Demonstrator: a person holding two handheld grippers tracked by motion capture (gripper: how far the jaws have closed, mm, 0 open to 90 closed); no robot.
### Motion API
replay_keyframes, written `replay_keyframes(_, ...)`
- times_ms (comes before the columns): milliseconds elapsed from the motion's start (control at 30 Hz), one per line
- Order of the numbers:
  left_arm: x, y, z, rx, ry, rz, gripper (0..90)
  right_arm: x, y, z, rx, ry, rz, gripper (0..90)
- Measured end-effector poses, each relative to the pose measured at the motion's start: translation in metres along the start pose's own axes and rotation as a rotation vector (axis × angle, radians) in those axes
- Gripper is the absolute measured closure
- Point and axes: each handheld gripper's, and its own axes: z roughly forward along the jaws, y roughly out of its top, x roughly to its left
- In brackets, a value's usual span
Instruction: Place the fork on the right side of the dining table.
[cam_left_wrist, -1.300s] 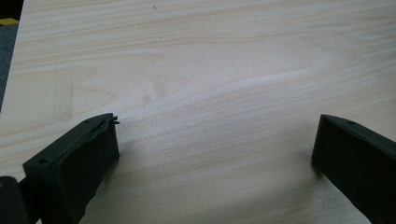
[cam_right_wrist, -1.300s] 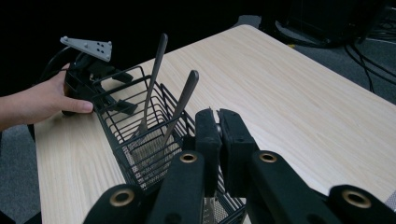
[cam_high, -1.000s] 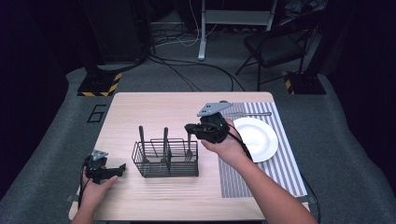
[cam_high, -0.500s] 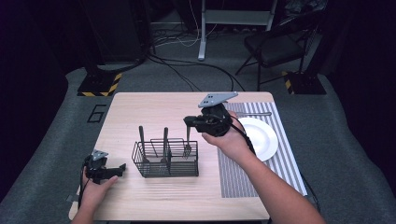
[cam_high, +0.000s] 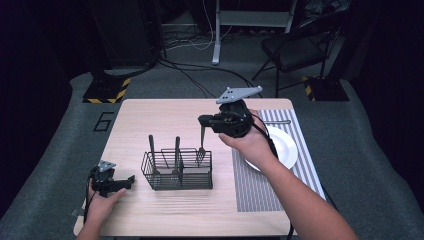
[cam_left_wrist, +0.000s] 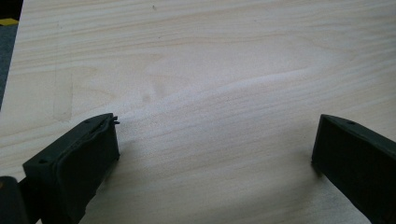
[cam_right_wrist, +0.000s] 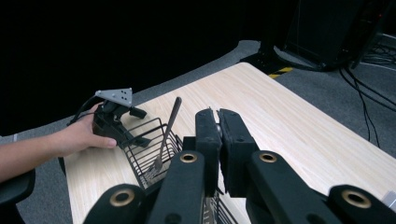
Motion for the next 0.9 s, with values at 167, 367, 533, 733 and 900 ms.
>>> replay_keyframes(167,0.0,0.0,0.0,0.0,0.0,0.0,0.4,-0.001,0.008,-0.007,-0.014,-0.008,-0.002,86.9)
replay_keyframes(367,0.0,0.0,0.0,0.0,0.0,-0.001,0.4,-0.008,0.015,-0.018,-0.038,-0.034,0.013,87.0)
replay_keyframes(533,0.0,0.0,0.0,0.001,0.0,0.0,0.4,-0.016,0.018,-0.028,-0.054,-0.071,0.035,87.0)
replay_keyframes(733,0.0,0.0,0.0,0.0,0.0,0.0,0.4,-0.027,0.018,-0.04,-0.068,-0.113,0.047,86.9)
replay_keyframes(900,0.0,0.0,0.0,0.0,0.0,0.0,0.4,-0.035,0.011,-0.047,-0.071,-0.142,0.059,87.0)
